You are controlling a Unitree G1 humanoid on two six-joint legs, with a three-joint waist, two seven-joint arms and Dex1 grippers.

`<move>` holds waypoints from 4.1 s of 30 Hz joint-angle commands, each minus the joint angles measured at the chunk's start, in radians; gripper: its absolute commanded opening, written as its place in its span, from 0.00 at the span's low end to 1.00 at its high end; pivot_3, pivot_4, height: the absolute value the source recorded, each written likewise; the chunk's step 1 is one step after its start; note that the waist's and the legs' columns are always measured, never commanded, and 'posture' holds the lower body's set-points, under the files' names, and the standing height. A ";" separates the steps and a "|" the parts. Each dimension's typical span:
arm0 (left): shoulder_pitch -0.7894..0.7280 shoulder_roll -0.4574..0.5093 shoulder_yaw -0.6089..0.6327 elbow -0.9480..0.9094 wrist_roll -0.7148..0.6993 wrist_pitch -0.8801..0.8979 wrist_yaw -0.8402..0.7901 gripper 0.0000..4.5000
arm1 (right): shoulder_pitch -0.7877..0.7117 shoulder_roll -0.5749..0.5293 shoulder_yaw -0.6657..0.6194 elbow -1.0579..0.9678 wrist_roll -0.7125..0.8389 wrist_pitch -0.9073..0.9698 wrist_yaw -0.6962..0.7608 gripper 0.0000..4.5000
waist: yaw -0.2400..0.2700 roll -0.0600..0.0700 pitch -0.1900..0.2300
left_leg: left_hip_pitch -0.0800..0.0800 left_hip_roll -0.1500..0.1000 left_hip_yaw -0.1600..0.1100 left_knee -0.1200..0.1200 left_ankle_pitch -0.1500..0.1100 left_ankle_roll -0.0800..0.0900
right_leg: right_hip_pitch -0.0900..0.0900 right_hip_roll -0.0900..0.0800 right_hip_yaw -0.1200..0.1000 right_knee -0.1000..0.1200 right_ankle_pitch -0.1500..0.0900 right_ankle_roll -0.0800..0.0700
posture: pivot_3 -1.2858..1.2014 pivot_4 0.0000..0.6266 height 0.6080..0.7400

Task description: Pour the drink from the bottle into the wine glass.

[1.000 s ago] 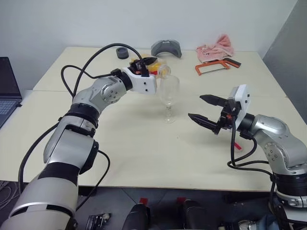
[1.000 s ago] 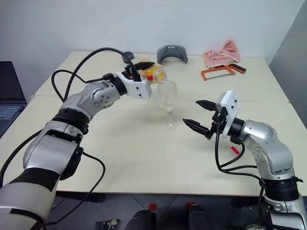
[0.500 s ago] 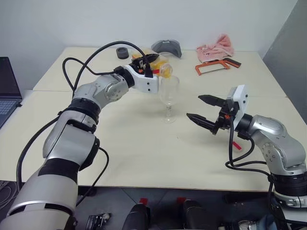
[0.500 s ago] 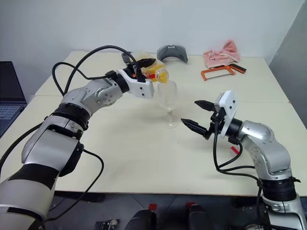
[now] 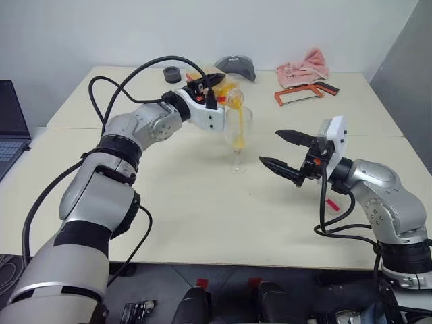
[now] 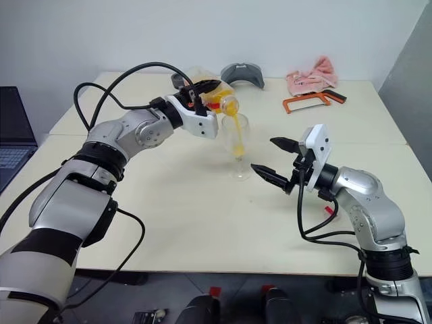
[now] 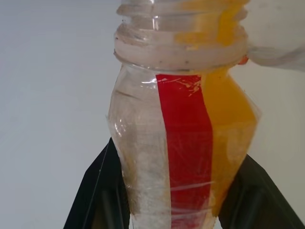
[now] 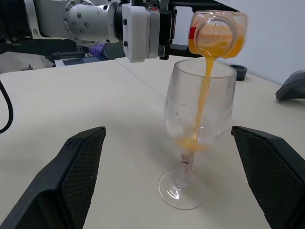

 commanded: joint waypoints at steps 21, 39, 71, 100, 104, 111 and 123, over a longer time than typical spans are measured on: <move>-0.078 0.029 -0.021 0.010 0.029 0.015 0.074 0.40 | -0.008 0.025 -0.002 -0.030 -0.004 -0.017 -0.025 1.00 | 0.000 0.000 0.000 | 0.000 0.000 0.000 0.000 0.000 0.000 | -0.001 0.000 0.000 0.002 0.000 0.000 | 0.52 0.24 1.00; -0.091 0.031 -0.037 0.033 0.045 0.020 0.101 0.40 | -0.005 0.026 -0.046 -0.013 0.014 -0.010 -0.053 1.00 | 0.000 0.000 0.000 | 0.000 -0.001 0.001 0.001 0.000 -0.001 | -0.001 0.000 0.000 0.002 0.000 0.000 | 0.52 0.24 1.00; -0.074 -0.001 0.013 0.056 -0.046 0.018 0.031 0.40 | 0.013 -0.021 -0.071 -0.051 0.059 0.022 -0.034 1.00 | 0.000 0.000 0.000 | 0.000 0.000 0.008 0.001 0.000 0.000 | -0.001 -0.001 0.001 0.003 0.000 0.000 | 0.52 0.24 1.00; 0.535 0.034 0.703 -0.468 -0.950 0.619 -0.620 0.39 | -0.178 0.194 0.294 -0.083 -0.105 0.129 -0.153 1.00 | -0.065 0.000 0.000 | 0.003 0.006 -0.003 0.002 0.002 -0.003 | -0.001 0.000 0.001 0.006 0.000 0.000 | 0.52 0.24 1.00; 0.628 0.061 0.775 -0.508 -1.003 0.676 -0.605 0.39 | -0.253 0.297 0.378 0.018 -0.168 0.130 -0.180 1.00 | -0.061 -0.001 -0.001 | 0.003 0.006 -0.007 0.002 0.002 -0.004 | -0.001 0.000 -0.001 0.007 0.000 0.000 | 0.52 0.24 1.00; 0.652 0.053 0.833 -0.470 -1.046 0.719 -0.578 0.39 | -0.307 0.372 0.438 0.144 -0.270 0.083 -0.187 1.00 | -0.028 -0.007 -0.005 | 0.001 0.003 -0.008 0.003 0.003 -0.006 | 0.000 -0.002 -0.004 0.006 0.000 0.000 | 0.52 0.24 1.00; 0.660 0.065 0.843 -0.363 -1.059 0.692 -0.599 0.55 | -0.318 0.420 0.435 0.177 -0.320 0.063 -0.163 1.00 | -0.034 -0.008 -0.005 | 0.002 0.004 -0.008 0.002 0.003 -0.005 | -0.001 -0.001 -0.003 0.006 0.000 0.000 | 0.52 0.24 1.00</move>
